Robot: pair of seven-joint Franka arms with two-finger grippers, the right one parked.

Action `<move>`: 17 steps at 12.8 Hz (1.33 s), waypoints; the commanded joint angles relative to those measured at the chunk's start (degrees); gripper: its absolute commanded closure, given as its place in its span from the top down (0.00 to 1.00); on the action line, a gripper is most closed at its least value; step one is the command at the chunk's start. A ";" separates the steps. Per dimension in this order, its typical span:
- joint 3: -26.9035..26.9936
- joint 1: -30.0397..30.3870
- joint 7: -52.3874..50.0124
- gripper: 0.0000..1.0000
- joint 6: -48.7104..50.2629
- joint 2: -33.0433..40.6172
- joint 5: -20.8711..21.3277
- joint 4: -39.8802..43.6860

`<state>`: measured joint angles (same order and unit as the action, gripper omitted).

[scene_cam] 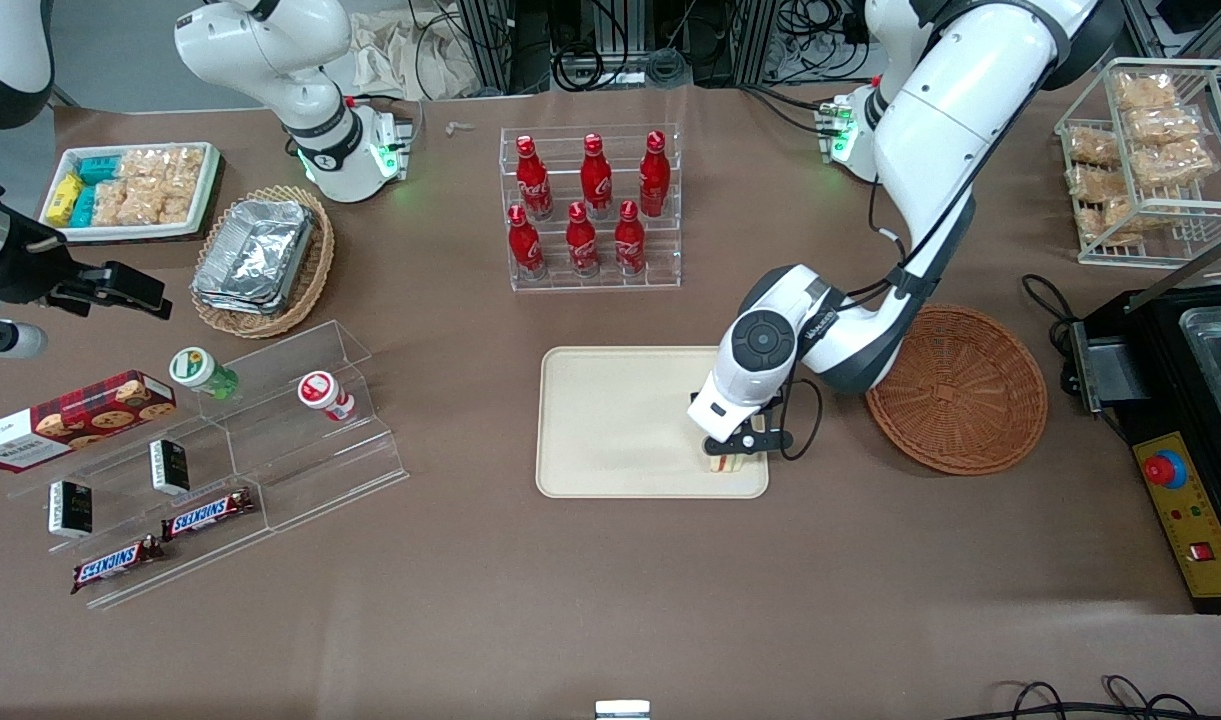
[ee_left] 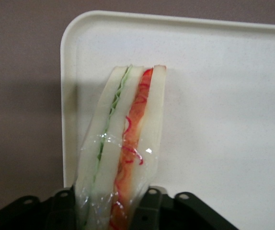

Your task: Place sandwich from basket to tray

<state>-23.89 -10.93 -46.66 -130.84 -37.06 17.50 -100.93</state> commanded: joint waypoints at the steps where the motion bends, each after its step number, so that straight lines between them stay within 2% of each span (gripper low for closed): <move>1: 0.07 -0.32 -2.02 1.00 1.02 0.76 1.40 1.44; 4: -0.10 -0.06 -1.77 1.00 8.63 4.62 0.08 4.33; 7: 0.07 0.03 2.77 1.00 19.80 12.42 -6.40 6.36; 9: 4.43 -0.05 7.53 1.00 25.26 19.54 -12.11 6.36; 10: 6.21 -0.05 8.77 1.00 25.54 21.84 -13.61 6.45; 14: 12.89 0.03 17.63 1.00 30.01 28.52 -16.97 6.10; 15: 15.60 -0.05 20.44 1.00 31.68 30.11 -19.14 6.01; 17: 20.09 0.03 28.78 1.00 33.72 33.53 -21.27 5.23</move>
<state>-7.46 -10.74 -24.69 -98.53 -7.92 -1.37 -93.11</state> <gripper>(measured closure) 0.000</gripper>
